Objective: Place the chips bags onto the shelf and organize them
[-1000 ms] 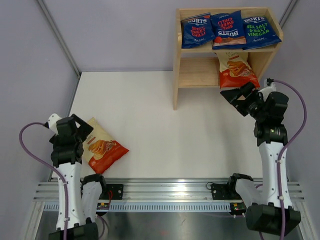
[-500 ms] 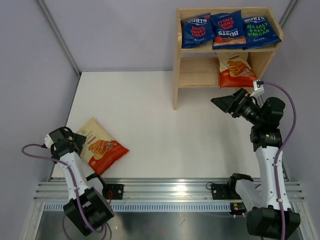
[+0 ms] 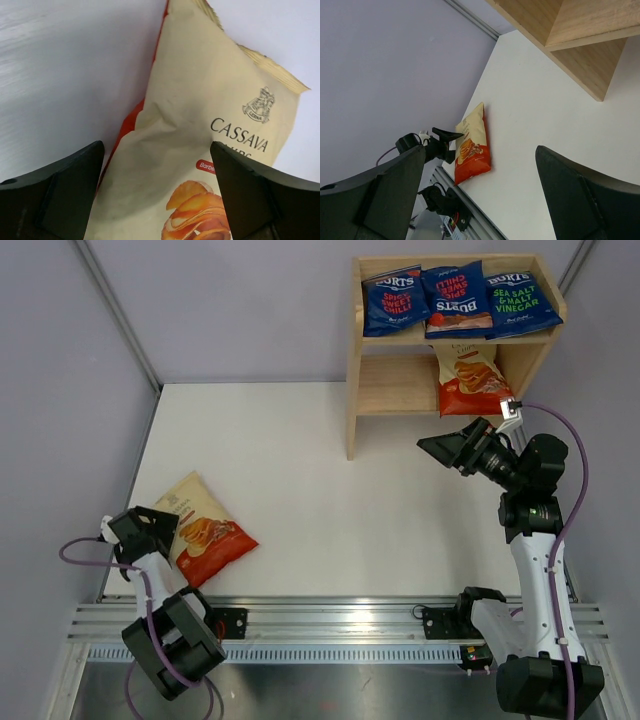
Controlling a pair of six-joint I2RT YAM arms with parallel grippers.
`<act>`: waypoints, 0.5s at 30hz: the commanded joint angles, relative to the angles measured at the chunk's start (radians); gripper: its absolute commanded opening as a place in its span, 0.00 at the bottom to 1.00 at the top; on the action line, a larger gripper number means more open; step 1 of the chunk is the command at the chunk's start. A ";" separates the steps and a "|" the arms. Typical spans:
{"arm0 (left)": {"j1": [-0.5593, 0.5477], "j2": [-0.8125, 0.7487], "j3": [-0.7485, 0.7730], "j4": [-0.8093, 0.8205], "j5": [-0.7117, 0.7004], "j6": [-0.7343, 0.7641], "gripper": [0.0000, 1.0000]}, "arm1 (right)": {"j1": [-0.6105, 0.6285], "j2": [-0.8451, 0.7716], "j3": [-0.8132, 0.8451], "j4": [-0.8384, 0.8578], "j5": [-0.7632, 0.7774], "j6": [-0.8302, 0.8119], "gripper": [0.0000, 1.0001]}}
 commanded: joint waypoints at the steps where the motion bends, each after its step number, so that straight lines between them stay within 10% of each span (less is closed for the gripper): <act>1: 0.002 -0.015 -0.109 0.188 0.115 -0.062 0.84 | 0.008 -0.015 0.036 0.096 -0.031 0.026 1.00; 8: 0.004 0.121 -0.181 0.384 0.213 -0.119 0.34 | 0.011 -0.009 0.019 0.111 -0.031 0.046 1.00; 15: 0.004 0.085 -0.192 0.409 0.291 -0.222 0.06 | 0.100 0.011 -0.151 0.303 0.067 0.178 0.99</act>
